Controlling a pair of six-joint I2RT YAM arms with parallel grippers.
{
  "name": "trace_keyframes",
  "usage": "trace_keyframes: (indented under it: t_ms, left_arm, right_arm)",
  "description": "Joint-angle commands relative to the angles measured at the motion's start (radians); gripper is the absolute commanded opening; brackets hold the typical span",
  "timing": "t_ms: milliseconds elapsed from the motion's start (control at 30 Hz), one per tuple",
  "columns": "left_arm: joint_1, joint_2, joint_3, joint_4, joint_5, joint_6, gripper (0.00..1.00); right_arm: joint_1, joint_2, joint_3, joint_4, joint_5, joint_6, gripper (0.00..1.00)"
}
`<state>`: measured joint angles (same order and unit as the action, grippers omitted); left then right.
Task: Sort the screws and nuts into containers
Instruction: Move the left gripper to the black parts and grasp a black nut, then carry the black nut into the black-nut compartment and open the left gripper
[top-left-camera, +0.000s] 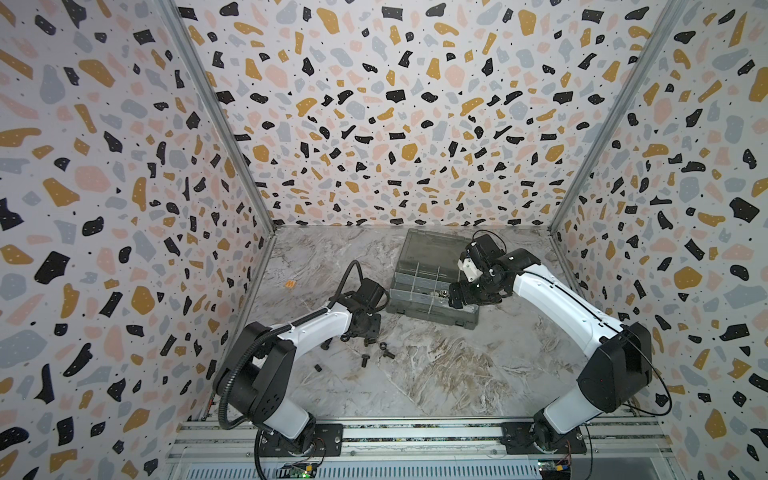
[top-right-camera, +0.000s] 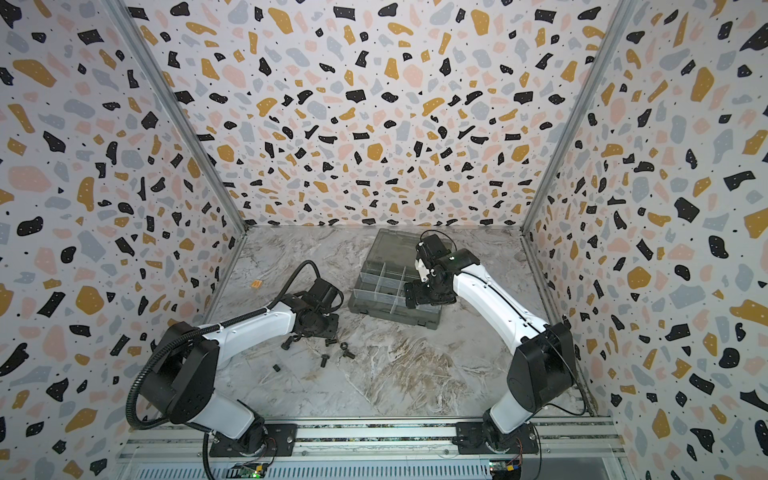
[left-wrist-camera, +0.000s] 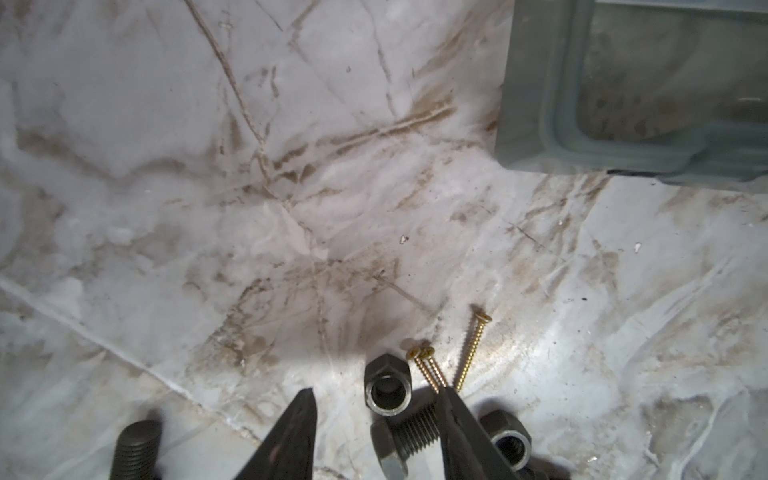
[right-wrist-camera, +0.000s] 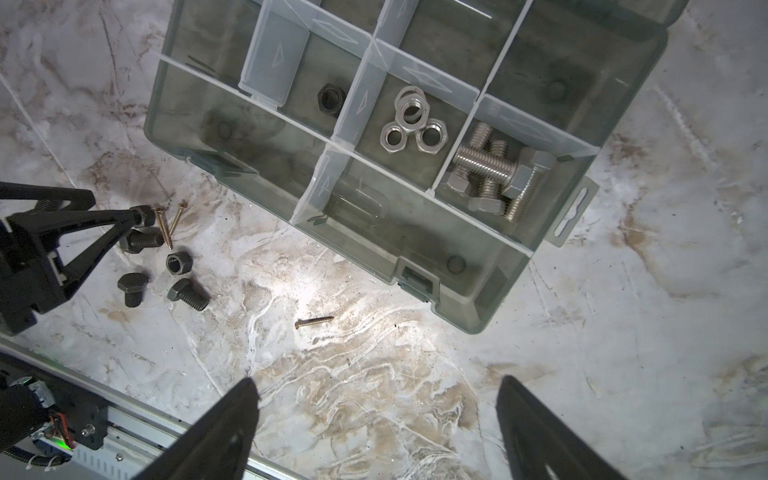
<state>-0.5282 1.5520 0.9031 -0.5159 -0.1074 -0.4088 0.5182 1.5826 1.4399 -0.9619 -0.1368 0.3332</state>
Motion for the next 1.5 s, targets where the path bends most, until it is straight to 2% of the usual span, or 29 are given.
trace_keyframes:
  t_ms: [0, 233, 367, 533, 667, 1233, 1467]
  left_arm:
    - [0.013, 0.011, -0.019, 0.013, 0.002, 0.017, 0.47]
    - [0.022, 0.020, -0.042, 0.035, 0.029, 0.024, 0.45]
    - [0.023, 0.026, -0.053, 0.045, 0.032, 0.027, 0.45]
    - [0.023, 0.033, -0.061, 0.055, 0.044, 0.030, 0.44]
    - [0.024, 0.043, -0.064, 0.064, 0.046, 0.034, 0.43]
    - [0.023, 0.059, -0.061, 0.067, 0.064, 0.043, 0.23]
    - [0.023, 0.041, 0.002, 0.008, 0.054, 0.061, 0.16]
  right_arm:
    - [0.002, -0.042, 0.002, -0.018, 0.009, 0.014, 0.91]
    - [0.002, -0.037, 0.009, -0.026, 0.005, 0.016, 0.91]
    - [0.014, -0.028, 0.023, -0.022, -0.079, -0.021, 0.91]
    - [0.104, -0.012, 0.025, 0.014, -0.165, -0.068, 0.93]
    - [0.162, 0.013, 0.040, 0.021, -0.171, -0.085, 0.92]
    - [0.167, -0.013, 0.007, 0.025, -0.158, -0.065, 0.92]
    - [0.167, -0.027, -0.004, 0.029, -0.141, -0.058, 0.92]
